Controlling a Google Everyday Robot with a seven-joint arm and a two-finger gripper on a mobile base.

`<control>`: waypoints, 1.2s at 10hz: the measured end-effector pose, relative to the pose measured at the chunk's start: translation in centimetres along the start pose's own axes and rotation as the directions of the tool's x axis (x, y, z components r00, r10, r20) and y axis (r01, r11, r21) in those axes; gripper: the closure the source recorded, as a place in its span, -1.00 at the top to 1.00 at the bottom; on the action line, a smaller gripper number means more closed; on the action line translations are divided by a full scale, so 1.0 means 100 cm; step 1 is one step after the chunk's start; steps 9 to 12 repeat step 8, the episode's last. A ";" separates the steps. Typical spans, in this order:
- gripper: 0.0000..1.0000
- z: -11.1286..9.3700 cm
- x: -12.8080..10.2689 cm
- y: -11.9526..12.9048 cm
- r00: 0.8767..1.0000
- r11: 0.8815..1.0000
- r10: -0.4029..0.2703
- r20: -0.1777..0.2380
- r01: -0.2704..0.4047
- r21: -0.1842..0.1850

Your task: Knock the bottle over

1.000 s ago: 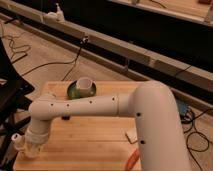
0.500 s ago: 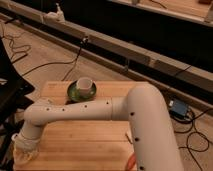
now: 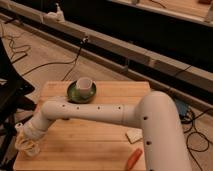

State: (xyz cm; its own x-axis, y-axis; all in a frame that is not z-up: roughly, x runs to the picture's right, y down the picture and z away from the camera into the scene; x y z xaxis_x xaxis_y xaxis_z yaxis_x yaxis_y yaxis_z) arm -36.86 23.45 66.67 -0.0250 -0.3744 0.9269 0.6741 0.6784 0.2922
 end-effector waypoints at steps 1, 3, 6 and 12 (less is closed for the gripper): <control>-1.00 -0.017 0.020 0.008 0.997 0.998 0.052 -0.056 -0.051 0.022; -1.00 -0.041 0.046 0.019 0.983 0.992 0.120 -0.137 -0.114 0.046; -1.00 -0.097 0.073 0.047 0.931 0.971 0.236 -0.279 -0.218 0.096; -0.97 -0.124 0.077 0.065 0.897 0.957 0.288 -0.334 -0.261 0.123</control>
